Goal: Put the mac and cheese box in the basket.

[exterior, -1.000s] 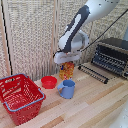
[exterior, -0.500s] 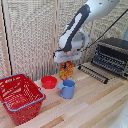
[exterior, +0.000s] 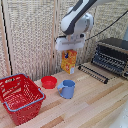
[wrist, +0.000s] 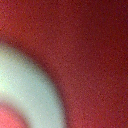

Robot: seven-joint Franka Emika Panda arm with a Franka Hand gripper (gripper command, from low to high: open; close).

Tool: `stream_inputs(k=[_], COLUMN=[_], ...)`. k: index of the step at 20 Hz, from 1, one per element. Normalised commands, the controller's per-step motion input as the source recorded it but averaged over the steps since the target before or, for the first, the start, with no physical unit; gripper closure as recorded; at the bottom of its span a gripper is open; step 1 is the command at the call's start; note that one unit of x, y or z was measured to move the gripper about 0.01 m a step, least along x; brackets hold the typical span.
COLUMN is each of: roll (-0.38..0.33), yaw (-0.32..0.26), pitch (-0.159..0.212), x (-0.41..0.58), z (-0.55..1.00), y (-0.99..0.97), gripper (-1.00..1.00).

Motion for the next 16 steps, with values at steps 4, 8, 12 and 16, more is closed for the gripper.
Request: stream_inputs(k=[4,8,12,16], roll=[-0.006,-0.015,-0.024,-0.016], yaw=[-0.04,-0.038,-0.01,0.0], pitch=[0.01,0.0,0.0,0.006], x=[0.097,0.006,0.0,0.0], z=[0.92,0.69,0.61,0.47], y=[0.5,0.82,0.88,0.93], gripper=[1.0,1.0,1.0,1.0])
